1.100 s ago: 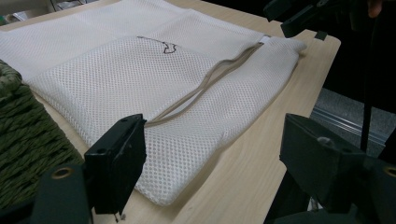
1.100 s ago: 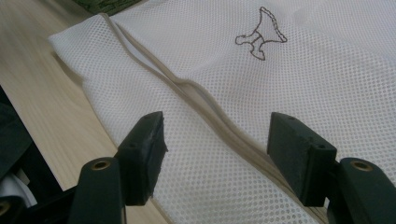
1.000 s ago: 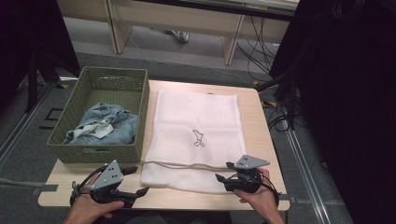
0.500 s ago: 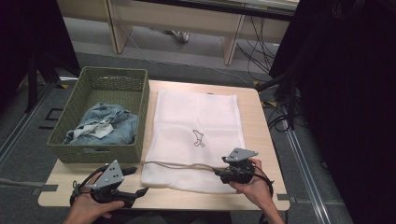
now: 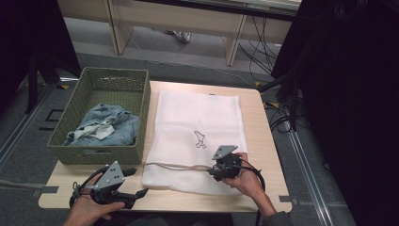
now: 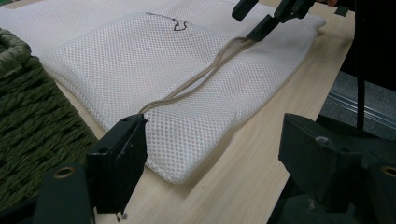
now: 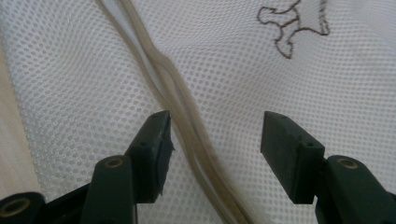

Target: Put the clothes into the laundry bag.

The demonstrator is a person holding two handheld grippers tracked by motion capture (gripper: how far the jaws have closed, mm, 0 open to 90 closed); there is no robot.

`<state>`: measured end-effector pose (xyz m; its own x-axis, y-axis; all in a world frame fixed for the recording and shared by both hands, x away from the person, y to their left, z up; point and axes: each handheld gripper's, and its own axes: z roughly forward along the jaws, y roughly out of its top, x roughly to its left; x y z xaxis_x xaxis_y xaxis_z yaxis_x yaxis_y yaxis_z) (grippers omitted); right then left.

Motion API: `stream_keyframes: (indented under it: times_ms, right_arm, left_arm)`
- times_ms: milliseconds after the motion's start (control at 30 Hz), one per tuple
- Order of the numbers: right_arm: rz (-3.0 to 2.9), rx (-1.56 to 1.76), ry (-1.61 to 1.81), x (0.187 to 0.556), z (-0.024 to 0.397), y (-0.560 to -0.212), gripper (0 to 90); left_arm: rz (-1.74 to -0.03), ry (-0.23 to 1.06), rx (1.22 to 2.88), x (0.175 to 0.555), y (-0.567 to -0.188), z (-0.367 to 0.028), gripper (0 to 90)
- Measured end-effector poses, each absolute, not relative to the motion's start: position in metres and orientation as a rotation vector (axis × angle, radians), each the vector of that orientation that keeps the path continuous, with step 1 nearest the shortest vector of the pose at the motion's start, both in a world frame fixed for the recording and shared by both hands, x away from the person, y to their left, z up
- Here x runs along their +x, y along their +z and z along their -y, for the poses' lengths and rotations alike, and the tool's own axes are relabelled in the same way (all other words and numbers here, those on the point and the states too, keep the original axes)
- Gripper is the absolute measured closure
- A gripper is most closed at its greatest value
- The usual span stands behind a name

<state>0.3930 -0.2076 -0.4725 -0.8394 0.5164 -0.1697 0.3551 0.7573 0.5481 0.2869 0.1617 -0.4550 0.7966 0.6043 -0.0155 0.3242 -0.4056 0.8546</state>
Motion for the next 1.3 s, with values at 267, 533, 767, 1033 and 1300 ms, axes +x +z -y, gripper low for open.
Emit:
stream_keyframes:
  times_ms: [267, 533, 767, 1033, 1300]
  right_arm:
    - [-2.662, 0.623, 0.603, 0.405, 0.19, -0.48, 48.2]
    - [-2.646, 0.559, 0.593, 0.415, 0.175, -0.477, 70.4]
    - [-2.598, 0.56, 0.655, 0.425, 0.175, -0.465, 83.3]
    - [-2.557, 0.68, 0.781, 0.436, 0.181, -0.448, 85.7]
    - [-2.526, 0.699, 0.84, 0.441, 0.184, -0.438, 86.1]
  left_arm:
    - [-0.735, 0.351, 2.007, 0.285, -0.456, -0.16, 22.7]
    - [-0.725, 0.356, 2.017, 0.285, -0.455, -0.16, 22.7]
    - [-0.728, 0.378, 2.022, 0.286, -0.454, -0.162, 22.6]
    - [-0.679, 0.488, 2.024, 0.289, -0.442, -0.168, 23.6]
    - [-0.759, 0.588, 1.992, 0.298, -0.413, -0.192, 23.6]
